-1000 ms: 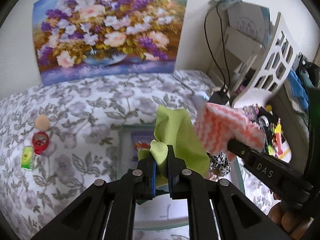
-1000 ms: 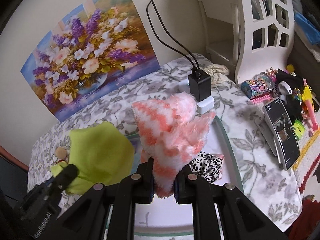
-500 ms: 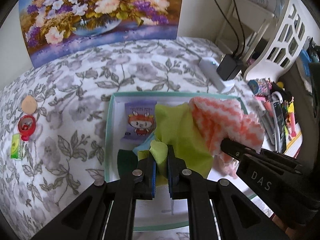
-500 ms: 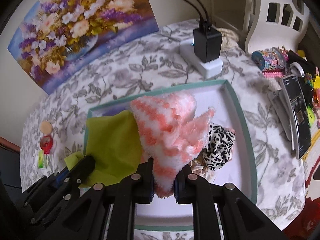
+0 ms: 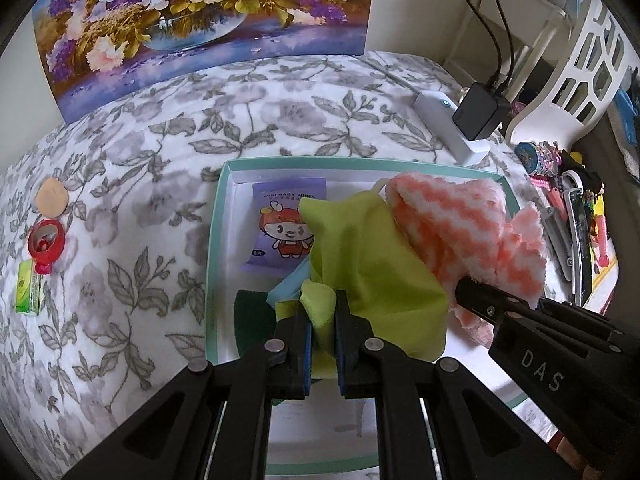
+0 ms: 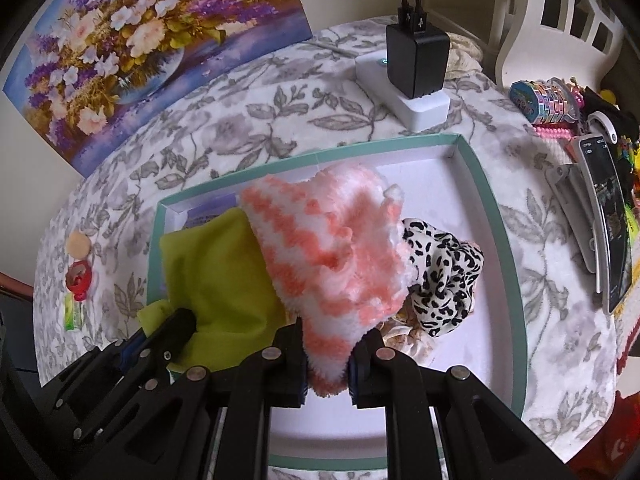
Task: Organize soft objects
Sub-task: 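Carry the chevron towel and lime-green cloth over the white tray, then open the left tool to drop the cloth while the right releases the towel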
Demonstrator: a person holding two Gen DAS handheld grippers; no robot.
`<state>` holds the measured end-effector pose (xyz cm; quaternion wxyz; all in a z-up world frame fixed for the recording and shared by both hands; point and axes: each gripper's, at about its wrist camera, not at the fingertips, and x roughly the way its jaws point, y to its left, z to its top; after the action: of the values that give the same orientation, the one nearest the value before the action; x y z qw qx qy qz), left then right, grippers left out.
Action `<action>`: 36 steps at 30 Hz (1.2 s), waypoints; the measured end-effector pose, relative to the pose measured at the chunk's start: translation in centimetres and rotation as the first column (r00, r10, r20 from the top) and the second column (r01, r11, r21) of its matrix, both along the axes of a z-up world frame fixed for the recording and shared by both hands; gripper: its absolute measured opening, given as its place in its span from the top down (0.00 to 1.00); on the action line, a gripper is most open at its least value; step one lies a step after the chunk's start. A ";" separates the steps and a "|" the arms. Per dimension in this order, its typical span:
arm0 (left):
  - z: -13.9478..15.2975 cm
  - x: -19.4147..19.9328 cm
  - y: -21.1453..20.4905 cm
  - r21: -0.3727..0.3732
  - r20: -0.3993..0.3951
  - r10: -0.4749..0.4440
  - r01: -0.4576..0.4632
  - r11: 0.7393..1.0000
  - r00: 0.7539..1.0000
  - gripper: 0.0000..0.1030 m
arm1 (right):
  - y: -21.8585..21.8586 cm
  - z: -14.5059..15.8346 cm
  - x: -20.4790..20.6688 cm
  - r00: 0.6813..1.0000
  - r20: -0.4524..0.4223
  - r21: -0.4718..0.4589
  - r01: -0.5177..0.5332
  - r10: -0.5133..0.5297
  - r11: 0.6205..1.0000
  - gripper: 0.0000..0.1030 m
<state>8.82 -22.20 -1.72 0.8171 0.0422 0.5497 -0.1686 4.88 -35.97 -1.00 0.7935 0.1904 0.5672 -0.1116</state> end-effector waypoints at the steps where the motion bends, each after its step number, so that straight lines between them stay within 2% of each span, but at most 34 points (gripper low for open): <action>1: 0.0 0.0 0.0 0.001 -0.001 -0.001 0.001 1.000 1.000 0.90 | 0.1 -0.1 0.0 1.000 -0.004 -0.003 -0.002 0.002 1.000 0.82; 8: 0.2 0.1 0.2 -0.011 -0.024 -0.010 0.010 1.000 1.000 0.87 | 0.3 0.4 0.1 1.000 -0.001 -0.021 -0.008 0.008 1.000 0.82; 12: 0.8 0.1 0.5 -0.020 -0.030 -0.007 0.007 1.000 1.000 0.65 | 0.5 1.2 0.1 1.000 0.011 -0.031 -0.016 0.016 0.999 0.79; 13: 1.0 0.1 0.7 -0.025 -0.031 -0.001 0.000 1.000 1.000 0.62 | 0.6 1.4 0.1 1.000 0.016 -0.038 -0.017 0.018 0.999 0.75; 21: 2.7 0.4 2.8 -0.062 -0.029 0.061 -0.063 0.996 0.998 0.50 | 0.8 3.3 -0.3 0.998 0.061 -0.062 -0.009 0.013 0.998 0.60; 27: 3.5 1.1 5.6 -0.080 -0.032 0.152 -0.154 0.985 0.988 0.47 | 0.9 4.1 -0.4 0.996 0.084 -0.071 -0.004 0.010 0.997 0.57; 29: 3.6 1.4 6.4 -0.071 -0.030 0.175 -0.177 0.982 0.984 0.40 | 1.1 4.0 -0.4 0.997 0.082 -0.073 -0.007 0.013 0.997 0.54; 30: 3.6 1.5 6.9 -0.068 -0.029 0.190 -0.192 0.979 0.981 0.33 | 1.2 4.0 -0.3 0.997 0.080 -0.073 -0.009 0.015 0.997 0.54; 32: 3.6 1.6 7.7 -0.063 -0.027 0.222 -0.223 0.973 0.975 0.30 | 1.3 3.9 -0.3 0.997 0.078 -0.074 -0.014 0.020 0.997 0.53; 36: 3.2 1.9 8.9 -0.054 -0.038 0.265 -0.267 0.962 0.963 0.21 | 1.6 3.9 -0.2 0.997 0.077 -0.076 -0.026 0.032 0.997 0.42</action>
<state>10.70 -13.30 1.45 0.8246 -0.0586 0.5578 -0.0740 4.64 -34.33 2.91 0.8230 0.1566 0.5340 -0.1138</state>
